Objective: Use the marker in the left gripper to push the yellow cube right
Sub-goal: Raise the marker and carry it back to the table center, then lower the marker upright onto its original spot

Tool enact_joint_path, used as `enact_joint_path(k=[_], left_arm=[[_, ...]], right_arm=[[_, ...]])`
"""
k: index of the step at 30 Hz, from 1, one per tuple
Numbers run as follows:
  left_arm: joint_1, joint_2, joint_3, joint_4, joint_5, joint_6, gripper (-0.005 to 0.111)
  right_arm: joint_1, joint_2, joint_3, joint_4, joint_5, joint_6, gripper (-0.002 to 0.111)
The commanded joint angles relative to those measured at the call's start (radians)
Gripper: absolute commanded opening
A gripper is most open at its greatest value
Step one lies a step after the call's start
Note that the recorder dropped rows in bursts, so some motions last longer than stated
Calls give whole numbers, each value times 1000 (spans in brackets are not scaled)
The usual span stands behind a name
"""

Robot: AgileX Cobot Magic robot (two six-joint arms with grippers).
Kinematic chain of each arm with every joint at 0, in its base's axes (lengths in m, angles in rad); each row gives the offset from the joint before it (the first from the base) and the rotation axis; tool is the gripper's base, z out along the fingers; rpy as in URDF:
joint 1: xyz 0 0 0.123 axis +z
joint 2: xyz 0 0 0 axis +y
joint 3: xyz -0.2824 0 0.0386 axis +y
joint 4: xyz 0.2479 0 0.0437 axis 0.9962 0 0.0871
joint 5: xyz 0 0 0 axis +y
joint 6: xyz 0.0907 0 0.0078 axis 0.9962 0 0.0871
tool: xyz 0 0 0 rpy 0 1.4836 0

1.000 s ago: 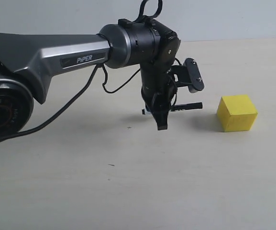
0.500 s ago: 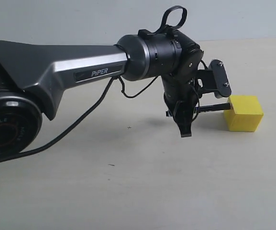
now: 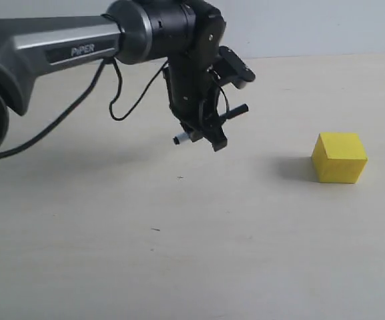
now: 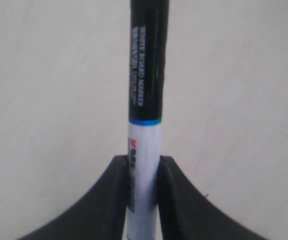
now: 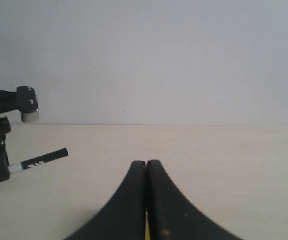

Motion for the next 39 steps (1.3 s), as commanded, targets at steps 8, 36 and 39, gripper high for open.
enact_joint_path(k=[8, 36, 39], left_arm=[[45, -467, 749, -52, -652, -514, 0], [35, -288, 719, -456, -494, -732, 0], [35, -269, 717, -452, -504, -732, 0]], right_arm=[[1, -7, 4, -1, -6, -1, 0], [1, -7, 4, -1, -6, -1, 0], [1, -7, 4, -1, -6, -1, 0]])
